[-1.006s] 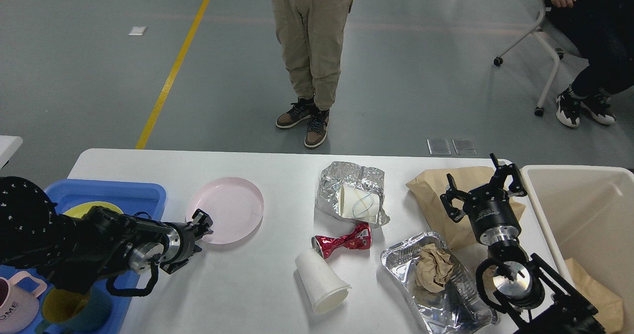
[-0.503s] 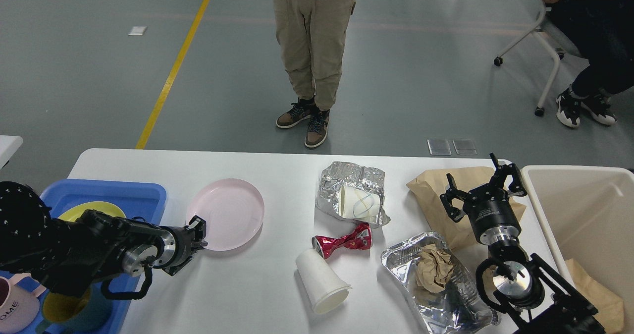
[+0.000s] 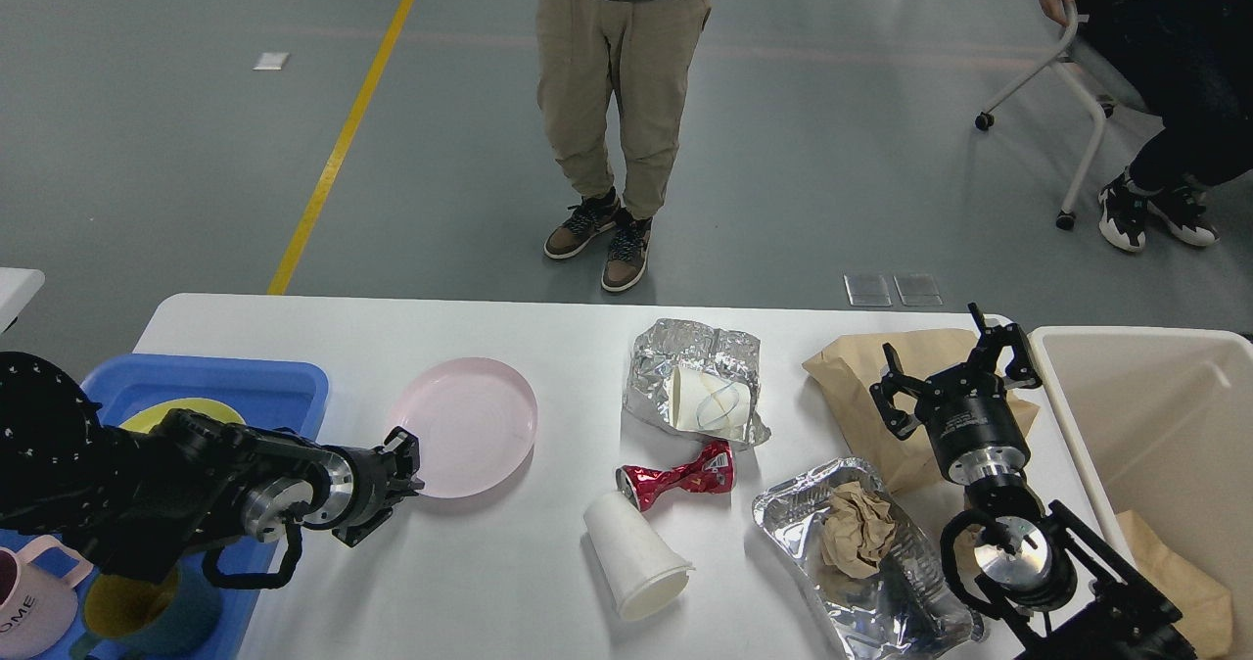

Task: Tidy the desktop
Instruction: 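Lift the pink plate and stack it on the yellow plate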

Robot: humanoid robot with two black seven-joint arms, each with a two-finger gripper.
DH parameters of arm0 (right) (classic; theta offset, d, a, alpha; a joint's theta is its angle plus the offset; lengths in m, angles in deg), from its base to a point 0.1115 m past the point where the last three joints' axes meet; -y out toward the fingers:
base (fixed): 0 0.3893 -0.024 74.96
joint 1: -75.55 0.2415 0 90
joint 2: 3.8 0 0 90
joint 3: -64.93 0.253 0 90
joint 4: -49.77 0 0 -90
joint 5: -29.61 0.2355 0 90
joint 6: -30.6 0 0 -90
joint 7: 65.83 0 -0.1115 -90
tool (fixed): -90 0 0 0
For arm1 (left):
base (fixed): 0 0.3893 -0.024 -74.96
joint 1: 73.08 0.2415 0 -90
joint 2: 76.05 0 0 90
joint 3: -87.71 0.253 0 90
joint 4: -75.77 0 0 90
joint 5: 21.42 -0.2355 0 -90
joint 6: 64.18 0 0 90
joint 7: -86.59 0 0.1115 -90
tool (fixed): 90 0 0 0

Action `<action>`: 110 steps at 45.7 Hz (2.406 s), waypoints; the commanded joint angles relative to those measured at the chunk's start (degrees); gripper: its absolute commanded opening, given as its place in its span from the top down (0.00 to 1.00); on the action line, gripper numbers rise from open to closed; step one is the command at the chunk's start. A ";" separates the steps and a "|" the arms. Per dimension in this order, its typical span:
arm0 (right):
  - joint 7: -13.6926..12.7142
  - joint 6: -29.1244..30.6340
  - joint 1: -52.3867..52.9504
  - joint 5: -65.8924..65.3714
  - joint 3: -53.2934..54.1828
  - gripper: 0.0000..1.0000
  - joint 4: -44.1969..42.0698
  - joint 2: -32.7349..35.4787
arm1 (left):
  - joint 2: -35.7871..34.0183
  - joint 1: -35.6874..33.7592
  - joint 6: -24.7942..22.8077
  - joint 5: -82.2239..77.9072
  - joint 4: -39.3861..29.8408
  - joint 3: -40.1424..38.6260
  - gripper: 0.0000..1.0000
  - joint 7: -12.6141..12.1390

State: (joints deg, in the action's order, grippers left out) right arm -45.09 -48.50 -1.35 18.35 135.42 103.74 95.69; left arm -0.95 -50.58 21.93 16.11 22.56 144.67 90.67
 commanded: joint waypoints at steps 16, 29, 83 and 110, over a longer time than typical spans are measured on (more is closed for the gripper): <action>0.00 0.00 0.00 0.01 0.00 0.00 0.00 0.00 | -5.14 -20.20 -2.53 0.44 -18.93 9.56 1.00 -6.90; 0.00 0.00 0.00 -0.07 0.00 0.00 0.00 0.00 | -7.43 -46.21 -2.97 1.06 -39.15 19.94 1.00 -6.72; 0.00 0.00 0.00 0.01 0.00 0.00 0.08 0.00 | -30.98 -21.90 -20.37 -9.75 -4.37 20.40 1.00 -7.07; 0.00 0.00 0.00 0.01 0.00 0.00 0.08 0.00 | -31.16 3.52 -20.37 -19.77 12.87 -1.06 1.00 -11.56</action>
State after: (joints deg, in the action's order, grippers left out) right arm -45.09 -48.50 -1.36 18.36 135.42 103.83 95.69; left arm -32.29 -47.04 1.87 -3.44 35.39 143.82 79.06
